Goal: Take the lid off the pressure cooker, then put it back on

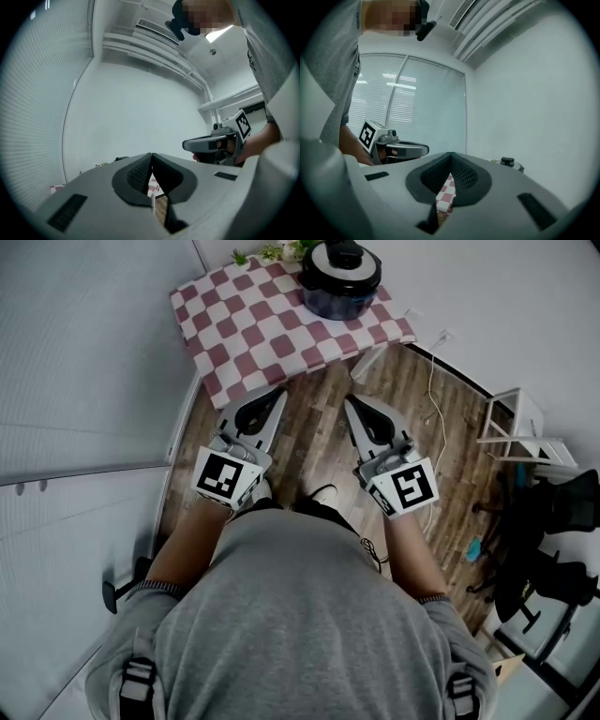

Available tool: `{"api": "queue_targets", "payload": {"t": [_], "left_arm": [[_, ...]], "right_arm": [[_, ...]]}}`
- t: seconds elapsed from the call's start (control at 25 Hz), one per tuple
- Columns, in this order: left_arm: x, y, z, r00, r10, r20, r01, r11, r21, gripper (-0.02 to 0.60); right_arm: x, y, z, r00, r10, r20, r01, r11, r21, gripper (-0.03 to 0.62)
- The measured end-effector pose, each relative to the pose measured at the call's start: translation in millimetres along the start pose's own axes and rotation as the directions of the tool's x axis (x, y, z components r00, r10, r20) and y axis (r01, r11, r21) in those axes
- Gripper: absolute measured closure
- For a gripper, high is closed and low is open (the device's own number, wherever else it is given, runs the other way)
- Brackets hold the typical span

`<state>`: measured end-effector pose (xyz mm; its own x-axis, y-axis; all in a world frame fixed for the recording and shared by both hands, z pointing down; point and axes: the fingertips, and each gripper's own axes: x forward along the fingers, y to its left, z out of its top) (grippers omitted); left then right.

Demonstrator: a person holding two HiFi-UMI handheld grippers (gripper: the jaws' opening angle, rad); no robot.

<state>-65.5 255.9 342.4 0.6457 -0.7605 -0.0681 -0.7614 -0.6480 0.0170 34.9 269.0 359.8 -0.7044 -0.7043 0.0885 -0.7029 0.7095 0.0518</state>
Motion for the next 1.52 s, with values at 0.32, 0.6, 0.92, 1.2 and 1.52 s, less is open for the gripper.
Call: {"api": "queue_targets", "payload": {"t": [0.32, 0.6, 0.92, 1.2, 1.52], "left_arm": [[-4, 1, -1, 1.0, 0.005, -0.002, -0.005, 0.999, 0.035, 0.556], [-6, 7, -2, 1.0, 0.019, -0.003, -0.019, 0.999, 0.031, 0.36], [-8, -9, -8, 0.998, -0.066, -0.014, 0.066, 0.998, -0.009, 0.284], [-2, -28, -11, 0.995, -0.098, -0.026, 0.098, 0.995, 0.003, 0.272], [16, -60, -13, 0.994, -0.104, -0.028, 0.104, 0.995, 0.01, 0.272]], "right_arm": [[-1, -4, 0, 1.0, -0.023, -0.014, 0.023, 1.0, -0.018, 0.512], [-3, -8, -3, 0.999, 0.029, -0.028, -0.028, 0.999, 0.032, 0.374], [-13, -10, -12, 0.998, 0.023, -0.062, -0.022, 1.0, 0.006, 0.284], [-32, -18, -13, 0.998, 0.01, -0.057, -0.01, 1.0, 0.005, 0.266], [-57, -30, -17, 0.999, 0.013, -0.042, -0.013, 1.0, -0.011, 0.266]]}}
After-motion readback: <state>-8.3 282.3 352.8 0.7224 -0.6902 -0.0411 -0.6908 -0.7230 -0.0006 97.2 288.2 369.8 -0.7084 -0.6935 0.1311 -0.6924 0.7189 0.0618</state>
